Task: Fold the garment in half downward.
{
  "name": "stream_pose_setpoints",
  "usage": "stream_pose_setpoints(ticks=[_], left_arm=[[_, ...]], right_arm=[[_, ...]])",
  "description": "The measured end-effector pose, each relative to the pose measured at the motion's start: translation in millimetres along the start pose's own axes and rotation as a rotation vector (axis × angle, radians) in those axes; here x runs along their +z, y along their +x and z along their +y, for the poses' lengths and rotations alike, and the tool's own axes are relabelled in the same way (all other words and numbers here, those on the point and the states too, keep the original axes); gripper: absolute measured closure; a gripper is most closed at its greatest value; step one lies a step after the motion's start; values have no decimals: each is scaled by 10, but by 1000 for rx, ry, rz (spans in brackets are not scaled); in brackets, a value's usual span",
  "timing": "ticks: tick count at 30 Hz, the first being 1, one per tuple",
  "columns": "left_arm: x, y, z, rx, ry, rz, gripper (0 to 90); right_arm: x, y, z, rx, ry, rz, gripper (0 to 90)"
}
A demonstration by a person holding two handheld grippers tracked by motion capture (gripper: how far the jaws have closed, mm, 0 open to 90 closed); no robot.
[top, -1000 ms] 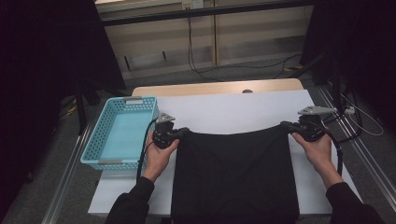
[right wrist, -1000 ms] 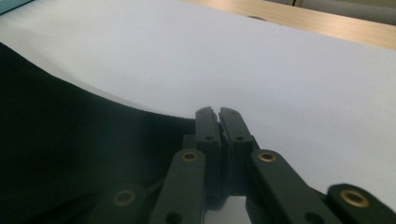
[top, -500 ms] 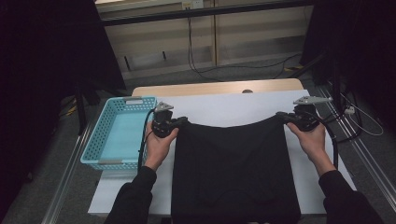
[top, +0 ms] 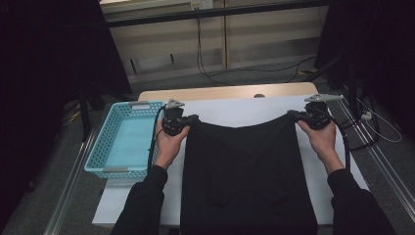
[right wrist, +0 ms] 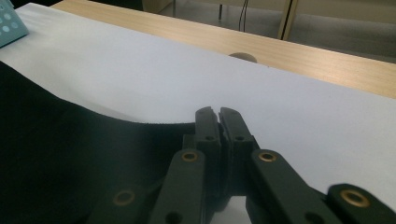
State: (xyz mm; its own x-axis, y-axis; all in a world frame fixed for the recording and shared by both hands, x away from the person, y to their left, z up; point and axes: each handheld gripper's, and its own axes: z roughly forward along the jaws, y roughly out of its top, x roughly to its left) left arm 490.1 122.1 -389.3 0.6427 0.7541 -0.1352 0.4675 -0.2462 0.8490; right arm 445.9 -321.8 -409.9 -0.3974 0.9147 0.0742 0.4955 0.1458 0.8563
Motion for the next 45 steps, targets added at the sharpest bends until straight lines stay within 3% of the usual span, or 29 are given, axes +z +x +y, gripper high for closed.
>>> stream_pose_setpoints(ticks=[6, 14, 35, 41, 43, 45], left_arm=[[29, 18, 33, -14, -19, 2, 859], [56, 71, 96, -32, -33, 2, 859], [204, 189, 372, -8, -27, 38, 859], [303, 207, 316, -22, -21, 39, 857], [332, 220, 303, -36, -18, 47, 848], [360, 215, 303, -52, -25, 89, 767]], right_arm=[[12, -69, 89, -2, -6, -23, 876], [43, -42, 225, -19, -21, -33, 875], [136, -123, 498, -31, -25, -90, 875], [236, -144, 494, -35, -3, -95, 875], [283, -166, 457, -27, 7, -100, 872], [333, -194, 429, -23, 17, -120, 850]])
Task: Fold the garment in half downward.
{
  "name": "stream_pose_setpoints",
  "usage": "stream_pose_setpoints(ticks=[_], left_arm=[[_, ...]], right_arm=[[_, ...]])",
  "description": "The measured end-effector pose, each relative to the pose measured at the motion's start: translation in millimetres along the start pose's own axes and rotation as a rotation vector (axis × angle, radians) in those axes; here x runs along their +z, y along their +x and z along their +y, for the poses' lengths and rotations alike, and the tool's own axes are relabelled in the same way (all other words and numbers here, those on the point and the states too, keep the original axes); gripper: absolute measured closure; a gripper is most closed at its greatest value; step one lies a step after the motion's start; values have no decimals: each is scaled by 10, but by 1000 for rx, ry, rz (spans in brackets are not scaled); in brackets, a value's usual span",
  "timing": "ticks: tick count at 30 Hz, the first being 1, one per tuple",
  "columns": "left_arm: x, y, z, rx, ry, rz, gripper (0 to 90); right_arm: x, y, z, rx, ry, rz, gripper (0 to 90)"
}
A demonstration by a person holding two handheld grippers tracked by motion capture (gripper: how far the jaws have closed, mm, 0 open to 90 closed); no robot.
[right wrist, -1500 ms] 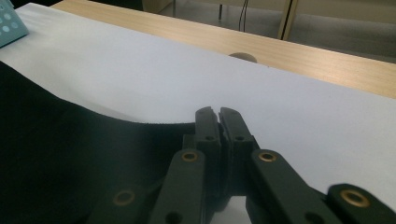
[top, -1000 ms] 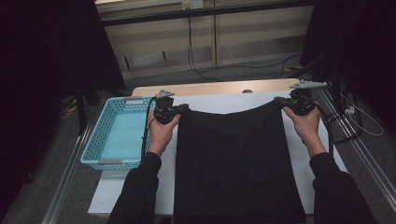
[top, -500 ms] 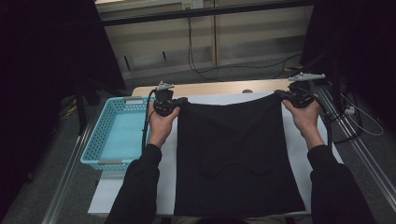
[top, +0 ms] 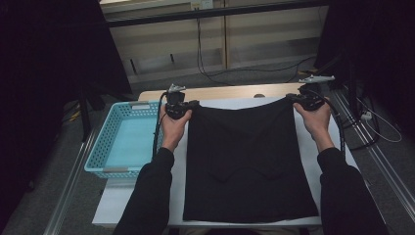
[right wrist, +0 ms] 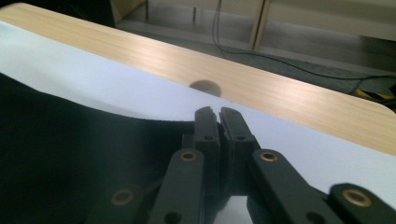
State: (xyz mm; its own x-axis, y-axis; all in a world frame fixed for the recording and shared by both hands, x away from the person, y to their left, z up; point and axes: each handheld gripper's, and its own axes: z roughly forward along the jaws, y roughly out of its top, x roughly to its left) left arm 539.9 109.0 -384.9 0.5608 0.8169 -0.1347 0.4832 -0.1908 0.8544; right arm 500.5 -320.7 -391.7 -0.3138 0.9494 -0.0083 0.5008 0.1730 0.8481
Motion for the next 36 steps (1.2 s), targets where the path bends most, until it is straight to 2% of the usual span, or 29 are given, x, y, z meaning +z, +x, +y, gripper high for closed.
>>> stream_pose_setpoints(ticks=[1, 3, 6, 9, 12, 13, 14, 16, 17, 21, 22, 23, 25, 26, 27, 29, 30, 31, 33, 36], left_arm=[[-1, -3, 3, 2, 3, -2, 666], [-10, -32, 4, 23, 4, 10, 646], [-25, -38, -21, 24, 6, 15, 569], [-51, -56, -64, 26, 13, 9, 470], [-129, -112, -127, 46, 10, -9, 362], [-167, -139, -167, 72, 16, 0, 321], [-186, -161, -192, 78, 21, 1, 272], [-207, -187, -226, 76, 17, -8, 224], [-274, -222, -272, 91, 25, -26, 191], [-400, -328, -334, 108, 17, -49, 145], [-453, -347, -344, 132, 20, -54, 129], [-453, -347, -344, 132, 20, -54, 119], [-560, -410, -390, 115, 6, -88, 109], [-603, -444, -409, 112, 11, -120, 107], [-658, -505, -435, 130, 5, -139, 107], [-724, -598, -469, 181, 5, -117, 109], [-724, -598, -469, 181, 5, -117, 107], [-778, -667, -521, 198, 6, -139, 107], [-802, -716, -609, 212, 14, -136, 110], [-787, -743, -749, 221, 58, -139, 135]], right_arm=[[14, -5, -2, -3, -2, -7, 803], [24, -6, 8, -11, -2, -59, 707], [-1, -43, -5, 14, -9, -71, 655], [-32, -23, -58, 11, -4, -58, 627], [-108, 55, -134, -3, -14, -16, 603], [-132, 74, -157, -2, -22, -7, 593], [-168, 105, -190, 0, -30, 15, 576], [-223, 155, -226, -8, -33, 37, 566], [-269, 189, -243, -20, -34, 48, 559], [-445, 298, -299, -31, -57, 98, 546], [-489, 328, -321, -38, -56, 106, 544], [-539, 363, -355, -41, -54, 125, 539], [-613, 424, -424, -46, -49, 155, 525], [-637, 450, -450, -52, -40, 167, 516], [-664, 484, -485, -65, -33, 182, 507], [-713, 554, -553, -91, -13, 205, 490], [-736, 585, -583, -100, -7, 213, 481], [-769, 626, -618, -103, 0, 224, 475], [-831, 687, -669, -105, 5, 250, 470], [-906, 774, -742, -113, 13, 274, 459]])
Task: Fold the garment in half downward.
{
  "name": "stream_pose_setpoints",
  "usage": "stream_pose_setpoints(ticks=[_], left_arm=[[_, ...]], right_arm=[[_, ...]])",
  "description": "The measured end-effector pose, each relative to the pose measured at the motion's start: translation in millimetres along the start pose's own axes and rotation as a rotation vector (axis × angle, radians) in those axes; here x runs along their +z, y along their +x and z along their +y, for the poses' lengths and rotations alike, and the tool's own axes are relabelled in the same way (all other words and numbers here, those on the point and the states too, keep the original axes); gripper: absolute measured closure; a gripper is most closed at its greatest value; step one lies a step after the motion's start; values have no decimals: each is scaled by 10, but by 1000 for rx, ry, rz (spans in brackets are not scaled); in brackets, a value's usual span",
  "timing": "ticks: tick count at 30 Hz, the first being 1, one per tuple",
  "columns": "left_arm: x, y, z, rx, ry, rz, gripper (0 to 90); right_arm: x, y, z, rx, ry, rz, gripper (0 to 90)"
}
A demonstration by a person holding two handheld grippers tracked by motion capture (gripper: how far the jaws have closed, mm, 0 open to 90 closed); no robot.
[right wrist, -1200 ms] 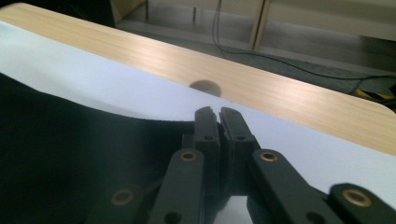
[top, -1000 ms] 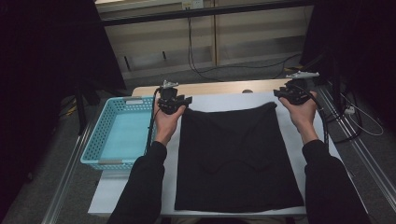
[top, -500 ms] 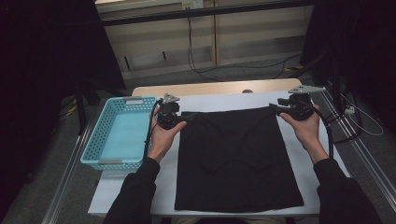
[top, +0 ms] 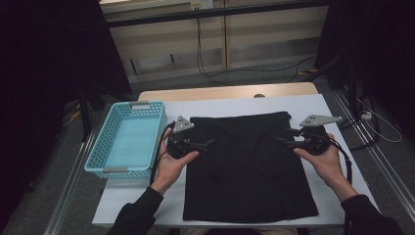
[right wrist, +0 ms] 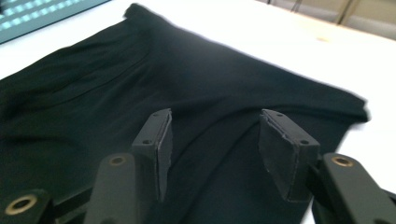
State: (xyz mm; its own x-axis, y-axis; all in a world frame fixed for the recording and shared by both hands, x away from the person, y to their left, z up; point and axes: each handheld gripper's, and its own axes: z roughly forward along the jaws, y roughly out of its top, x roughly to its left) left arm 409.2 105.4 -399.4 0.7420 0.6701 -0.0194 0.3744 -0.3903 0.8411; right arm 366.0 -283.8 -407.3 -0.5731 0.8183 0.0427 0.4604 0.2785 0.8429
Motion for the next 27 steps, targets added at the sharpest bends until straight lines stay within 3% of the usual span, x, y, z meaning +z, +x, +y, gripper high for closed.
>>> stream_pose_setpoints(ticks=[3, 5, 9, 12, 16, 20, 27], left_arm=[[59, -50, -113, -4, 34, -21, 169], [100, -94, -166, 15, 62, -40, 216], [182, -222, -251, 16, 102, -114, 375], [260, -352, -311, 58, 157, -133, 446], [302, -464, -385, 65, 206, -187, 595], [250, -489, -463, 95, 248, -173, 648], [142, -470, -581, 65, 259, -199, 673]], right_arm=[[-8, 123, -108, -19, 43, 27, 475], [-4, 178, -181, -26, 60, 37, 521], [23, 279, -320, -34, 106, 54, 597], [60, 336, -379, -48, 131, 68, 644], [104, 386, -414, -65, 159, 88, 656], [128, 412, -457, -72, 190, 98, 634], [126, 457, -516, -80, 233, 105, 579]])
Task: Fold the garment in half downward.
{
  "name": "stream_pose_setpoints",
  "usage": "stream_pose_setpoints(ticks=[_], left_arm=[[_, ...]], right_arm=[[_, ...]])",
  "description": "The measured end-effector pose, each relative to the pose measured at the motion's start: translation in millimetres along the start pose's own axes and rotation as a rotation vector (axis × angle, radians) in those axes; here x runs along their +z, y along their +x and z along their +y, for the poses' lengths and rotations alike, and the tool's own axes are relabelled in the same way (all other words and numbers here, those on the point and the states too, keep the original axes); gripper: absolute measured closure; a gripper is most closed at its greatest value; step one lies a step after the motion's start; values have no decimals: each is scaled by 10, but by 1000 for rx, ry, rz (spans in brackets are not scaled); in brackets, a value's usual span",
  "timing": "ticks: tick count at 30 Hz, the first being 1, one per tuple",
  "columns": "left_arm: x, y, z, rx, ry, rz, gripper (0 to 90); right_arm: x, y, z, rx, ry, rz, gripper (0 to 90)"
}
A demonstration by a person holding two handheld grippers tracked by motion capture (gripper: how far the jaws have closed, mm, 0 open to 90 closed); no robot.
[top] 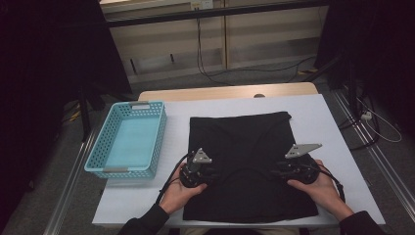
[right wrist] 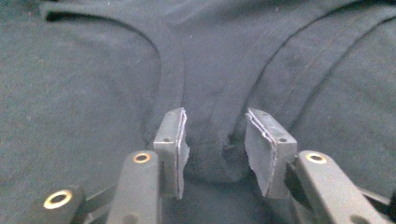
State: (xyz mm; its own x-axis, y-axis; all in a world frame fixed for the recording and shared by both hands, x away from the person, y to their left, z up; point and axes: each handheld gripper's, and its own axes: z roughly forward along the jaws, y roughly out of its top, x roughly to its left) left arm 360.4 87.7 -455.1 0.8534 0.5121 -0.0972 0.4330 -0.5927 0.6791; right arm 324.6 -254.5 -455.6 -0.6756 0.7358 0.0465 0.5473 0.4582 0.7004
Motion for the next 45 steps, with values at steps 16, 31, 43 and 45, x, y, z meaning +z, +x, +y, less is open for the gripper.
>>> stream_pose_setpoints(ticks=[16, 31, 43, 45], left_arm=[[-238, -111, -162, 0, -70, -106, 854], [-414, -151, -130, -12, -179, -86, 855], [-514, -305, -201, 6, -194, -119, 859], [-518, -331, -208, 7, -190, -123, 859]], right_arm=[[-22, 63, -59, -1, 16, 78, 827], [-329, 132, -19, 6, -141, 101, 875], [-464, 240, -124, -3, -139, 114, 878], [-480, 253, -138, -7, -134, 116, 878]])
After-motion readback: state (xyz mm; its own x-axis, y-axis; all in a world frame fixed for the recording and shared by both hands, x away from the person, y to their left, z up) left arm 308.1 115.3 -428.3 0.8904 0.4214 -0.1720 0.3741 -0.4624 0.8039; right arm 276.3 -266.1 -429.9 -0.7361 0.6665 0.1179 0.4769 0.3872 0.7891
